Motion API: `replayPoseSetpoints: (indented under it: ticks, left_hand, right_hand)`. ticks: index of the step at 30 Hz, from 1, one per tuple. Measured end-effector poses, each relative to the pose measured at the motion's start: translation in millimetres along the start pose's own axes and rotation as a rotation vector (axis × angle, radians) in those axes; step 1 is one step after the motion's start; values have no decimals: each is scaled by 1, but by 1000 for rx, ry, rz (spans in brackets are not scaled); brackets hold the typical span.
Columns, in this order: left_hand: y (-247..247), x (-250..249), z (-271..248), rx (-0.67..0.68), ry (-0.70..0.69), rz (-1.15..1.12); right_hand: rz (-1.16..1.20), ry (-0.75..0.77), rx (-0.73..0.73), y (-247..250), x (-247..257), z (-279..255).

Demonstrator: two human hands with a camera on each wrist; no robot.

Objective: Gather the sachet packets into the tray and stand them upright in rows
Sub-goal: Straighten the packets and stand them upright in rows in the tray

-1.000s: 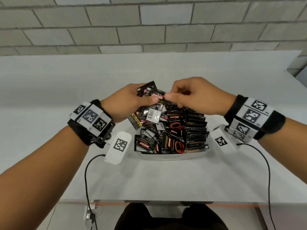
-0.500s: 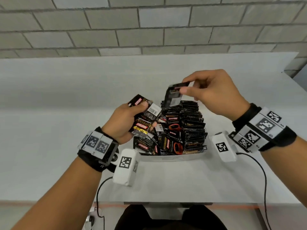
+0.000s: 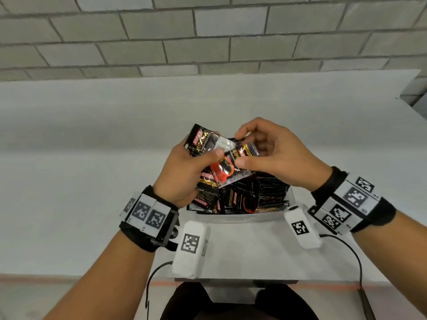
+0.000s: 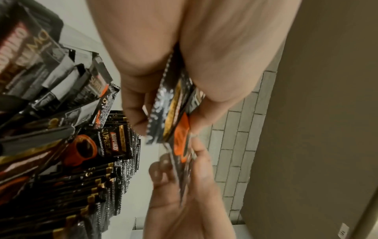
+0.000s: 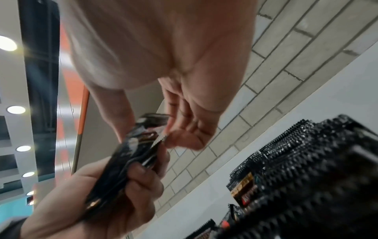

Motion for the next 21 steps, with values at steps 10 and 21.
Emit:
replayPoseSetpoints:
  ticks: [10,21]
  left_hand:
    - [35,-21,0,-83,-104,227]
    - [-37,-12,2,484,-67,1169]
  right_hand:
    - [75,-179,-269,57,-11,3]
    - [-710,-50,107,4,-16,16]
Point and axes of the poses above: each hand's wrist, its own z-axis towards the middle knuckle, its own y-axis out of the back of the hand, x = y × z, the point moved 10 cm from there along z, towards the middle knuckle, and after that the axes turned 4 degrees about y, right-handed, at the moved point
